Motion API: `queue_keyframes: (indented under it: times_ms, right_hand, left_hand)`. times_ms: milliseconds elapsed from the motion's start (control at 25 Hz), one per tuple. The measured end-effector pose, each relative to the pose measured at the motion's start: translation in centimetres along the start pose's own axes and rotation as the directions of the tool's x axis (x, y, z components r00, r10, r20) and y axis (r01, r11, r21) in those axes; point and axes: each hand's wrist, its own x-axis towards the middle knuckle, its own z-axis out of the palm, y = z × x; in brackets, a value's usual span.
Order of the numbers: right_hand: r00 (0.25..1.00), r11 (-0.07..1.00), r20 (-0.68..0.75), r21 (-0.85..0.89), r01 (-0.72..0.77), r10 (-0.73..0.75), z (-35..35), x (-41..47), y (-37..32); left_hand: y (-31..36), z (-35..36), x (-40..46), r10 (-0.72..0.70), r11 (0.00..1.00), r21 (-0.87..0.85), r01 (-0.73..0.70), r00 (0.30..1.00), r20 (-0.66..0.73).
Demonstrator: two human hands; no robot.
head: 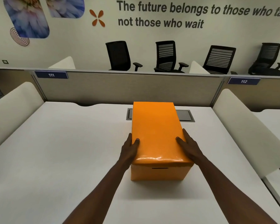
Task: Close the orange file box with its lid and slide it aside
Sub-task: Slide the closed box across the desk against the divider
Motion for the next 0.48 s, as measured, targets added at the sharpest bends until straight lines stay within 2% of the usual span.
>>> queue_keyframes:
  times_ms: [240, 360, 480]
  right_hand:
    - [0.999, 1.0, -0.038, 0.005, -0.025, 0.025, -0.6, 0.6, -0.8]
    - [0.994, 1.0, -0.111, 0.0, 0.011, -0.011, -1.2, 1.6, -1.9]
    - [0.992, 0.997, -0.111, -0.057, 0.054, -0.061, -1.9, 3.9, -2.8]
  left_hand:
    - [1.7, -0.9, 0.8, 0.028, 1.0, 0.015, -0.027, 0.999, -0.047]
    - [3.3, -1.3, 2.6, 0.06, 0.997, 0.055, -0.058, 0.998, -0.033]
    - [5.2, -1.2, 5.7, 0.104, 0.99, 0.093, -0.102, 0.994, -0.015]
